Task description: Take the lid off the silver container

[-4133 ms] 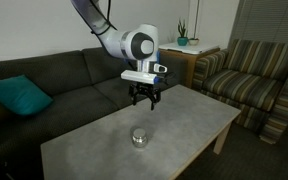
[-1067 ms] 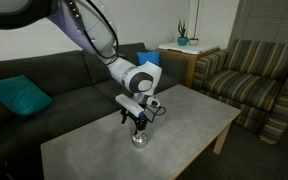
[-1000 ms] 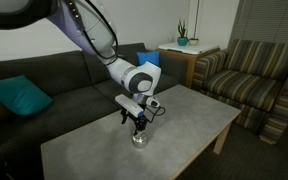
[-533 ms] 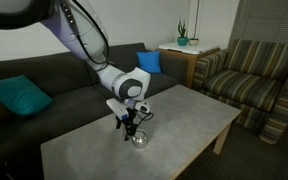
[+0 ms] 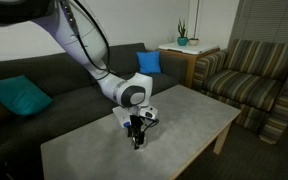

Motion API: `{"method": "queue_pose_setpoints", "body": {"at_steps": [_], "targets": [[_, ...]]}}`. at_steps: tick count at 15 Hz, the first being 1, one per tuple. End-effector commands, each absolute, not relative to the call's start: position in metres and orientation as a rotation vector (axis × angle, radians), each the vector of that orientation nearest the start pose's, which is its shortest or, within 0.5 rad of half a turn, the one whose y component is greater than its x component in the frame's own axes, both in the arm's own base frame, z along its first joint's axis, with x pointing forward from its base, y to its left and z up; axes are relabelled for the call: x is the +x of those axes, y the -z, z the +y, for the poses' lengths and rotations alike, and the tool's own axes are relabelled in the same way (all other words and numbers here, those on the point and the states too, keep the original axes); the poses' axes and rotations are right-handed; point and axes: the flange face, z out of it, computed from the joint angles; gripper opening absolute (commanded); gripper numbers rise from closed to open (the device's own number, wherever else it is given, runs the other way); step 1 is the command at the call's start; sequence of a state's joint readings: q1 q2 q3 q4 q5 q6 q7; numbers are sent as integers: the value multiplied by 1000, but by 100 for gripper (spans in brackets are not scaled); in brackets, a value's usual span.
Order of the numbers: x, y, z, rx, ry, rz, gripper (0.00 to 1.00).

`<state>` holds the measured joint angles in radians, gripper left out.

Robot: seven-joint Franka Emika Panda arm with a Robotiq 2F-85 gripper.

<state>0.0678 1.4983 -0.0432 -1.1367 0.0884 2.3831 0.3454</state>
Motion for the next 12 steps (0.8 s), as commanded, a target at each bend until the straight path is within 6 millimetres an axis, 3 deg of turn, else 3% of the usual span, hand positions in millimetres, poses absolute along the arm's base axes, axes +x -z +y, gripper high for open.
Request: {"method": "queue_pose_setpoints", "body": {"at_steps": [1,12], "targets": [[636,150,11,-3115,-368,538,100],[649,143,13,-3212,-162,339,100]]}}
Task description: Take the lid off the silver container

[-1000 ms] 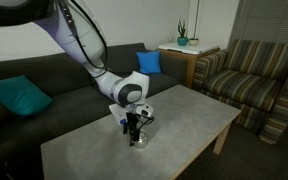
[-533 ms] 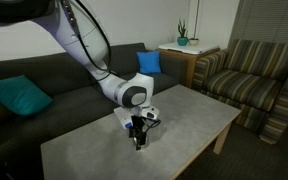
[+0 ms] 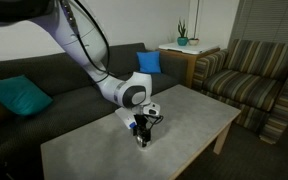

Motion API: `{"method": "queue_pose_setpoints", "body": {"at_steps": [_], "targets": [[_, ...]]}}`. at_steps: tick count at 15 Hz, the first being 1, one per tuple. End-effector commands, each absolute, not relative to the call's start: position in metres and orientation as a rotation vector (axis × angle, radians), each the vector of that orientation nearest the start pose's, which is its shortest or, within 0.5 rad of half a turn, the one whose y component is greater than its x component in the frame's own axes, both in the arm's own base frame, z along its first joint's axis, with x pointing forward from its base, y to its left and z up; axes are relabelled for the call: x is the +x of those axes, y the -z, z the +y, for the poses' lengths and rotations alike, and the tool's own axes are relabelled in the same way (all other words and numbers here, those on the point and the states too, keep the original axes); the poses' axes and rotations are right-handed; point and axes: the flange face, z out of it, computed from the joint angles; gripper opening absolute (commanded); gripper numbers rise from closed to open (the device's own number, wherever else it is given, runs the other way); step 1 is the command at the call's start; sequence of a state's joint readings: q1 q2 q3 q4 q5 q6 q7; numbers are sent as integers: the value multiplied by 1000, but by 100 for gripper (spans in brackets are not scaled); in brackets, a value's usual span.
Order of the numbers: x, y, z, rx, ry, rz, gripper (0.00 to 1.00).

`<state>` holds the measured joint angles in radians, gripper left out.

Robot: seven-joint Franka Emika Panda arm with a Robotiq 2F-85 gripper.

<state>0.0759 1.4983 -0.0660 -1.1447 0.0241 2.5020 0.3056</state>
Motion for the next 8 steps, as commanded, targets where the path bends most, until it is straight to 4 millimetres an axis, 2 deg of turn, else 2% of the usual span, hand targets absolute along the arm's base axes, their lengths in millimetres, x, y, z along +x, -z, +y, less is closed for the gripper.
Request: {"method": "queue_pose_setpoints", "body": {"at_steps": [1,8], "targets": [[649,140,13,-3212,-155,317,100],[649,127,12,-3160,-188,125,100]]}}
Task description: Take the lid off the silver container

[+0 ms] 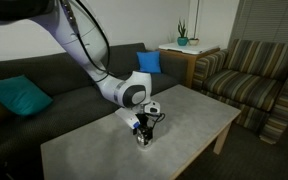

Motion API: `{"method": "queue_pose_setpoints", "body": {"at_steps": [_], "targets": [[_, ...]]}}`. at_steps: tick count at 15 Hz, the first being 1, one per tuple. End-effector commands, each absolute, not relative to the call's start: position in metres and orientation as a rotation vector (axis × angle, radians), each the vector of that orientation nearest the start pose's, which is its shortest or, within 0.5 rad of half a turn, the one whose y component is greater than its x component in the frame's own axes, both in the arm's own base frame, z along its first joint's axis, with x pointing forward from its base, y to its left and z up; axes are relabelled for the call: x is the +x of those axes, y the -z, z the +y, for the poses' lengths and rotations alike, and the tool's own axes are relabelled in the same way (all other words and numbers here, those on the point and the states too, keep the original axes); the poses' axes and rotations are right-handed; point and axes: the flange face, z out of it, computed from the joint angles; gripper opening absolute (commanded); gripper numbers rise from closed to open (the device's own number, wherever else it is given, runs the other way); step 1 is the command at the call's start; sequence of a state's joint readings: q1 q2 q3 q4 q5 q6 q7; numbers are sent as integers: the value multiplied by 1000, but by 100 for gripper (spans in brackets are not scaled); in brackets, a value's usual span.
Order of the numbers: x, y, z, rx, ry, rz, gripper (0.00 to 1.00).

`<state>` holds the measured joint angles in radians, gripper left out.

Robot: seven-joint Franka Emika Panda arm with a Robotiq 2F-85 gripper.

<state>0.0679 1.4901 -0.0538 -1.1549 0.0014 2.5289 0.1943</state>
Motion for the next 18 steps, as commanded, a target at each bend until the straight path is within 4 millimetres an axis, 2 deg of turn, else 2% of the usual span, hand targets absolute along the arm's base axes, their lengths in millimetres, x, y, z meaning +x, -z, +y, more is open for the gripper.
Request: {"method": "queue_pose_setpoints", "body": {"at_steps": [1,6,12,18], "targets": [[648,122,12,-3152,-187,98,100],[650,105,6,-3156,-185,50,100],[669,111,-2,-3119,-112,-37,100],[677,117,-3,-3083,-111,-37,100]]}}
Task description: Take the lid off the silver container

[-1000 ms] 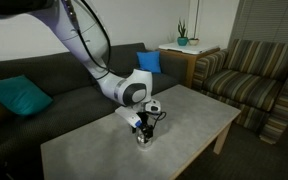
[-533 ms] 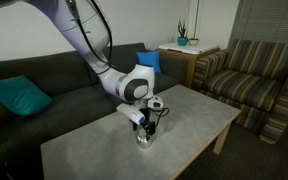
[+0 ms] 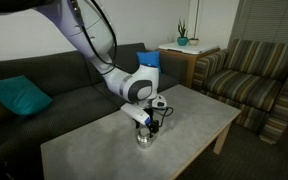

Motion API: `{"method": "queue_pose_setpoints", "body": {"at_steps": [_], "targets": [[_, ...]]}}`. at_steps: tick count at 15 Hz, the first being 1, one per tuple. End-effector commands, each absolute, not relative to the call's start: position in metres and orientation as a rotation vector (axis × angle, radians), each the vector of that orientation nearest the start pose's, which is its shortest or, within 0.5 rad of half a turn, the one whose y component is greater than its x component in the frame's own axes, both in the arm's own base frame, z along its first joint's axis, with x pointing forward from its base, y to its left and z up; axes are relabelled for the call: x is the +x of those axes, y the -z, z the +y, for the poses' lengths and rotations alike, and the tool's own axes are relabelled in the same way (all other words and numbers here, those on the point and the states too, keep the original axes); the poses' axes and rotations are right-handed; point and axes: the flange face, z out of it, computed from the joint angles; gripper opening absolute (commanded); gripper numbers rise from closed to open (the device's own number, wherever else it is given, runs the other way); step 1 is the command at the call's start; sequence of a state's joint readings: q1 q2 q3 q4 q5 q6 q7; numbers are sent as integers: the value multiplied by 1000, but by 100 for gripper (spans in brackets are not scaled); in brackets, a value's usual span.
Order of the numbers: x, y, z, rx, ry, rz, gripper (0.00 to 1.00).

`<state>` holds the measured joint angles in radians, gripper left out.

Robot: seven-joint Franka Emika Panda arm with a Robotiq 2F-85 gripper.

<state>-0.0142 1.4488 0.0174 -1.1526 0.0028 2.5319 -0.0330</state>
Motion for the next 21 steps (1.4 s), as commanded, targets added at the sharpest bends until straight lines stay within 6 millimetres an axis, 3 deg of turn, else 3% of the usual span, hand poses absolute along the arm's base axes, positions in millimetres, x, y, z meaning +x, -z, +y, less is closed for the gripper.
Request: {"method": "queue_pose_setpoints", "body": {"at_steps": [1,2,8,10,12,13,16,21], "targets": [[677,120,-2,-3082,-117,-25,100],[674,113,-1,-3081,-120,-21,100],[672,117,1,-3089,-119,57,100],[671,118,1,-3088,-121,73,77],[669,119,1,-3087,-128,87,61],[668,120,0,-3086,-132,92,60],[666,122,-1,-3080,-141,105,44],[662,125,2,-3075,-149,149,44]]}}
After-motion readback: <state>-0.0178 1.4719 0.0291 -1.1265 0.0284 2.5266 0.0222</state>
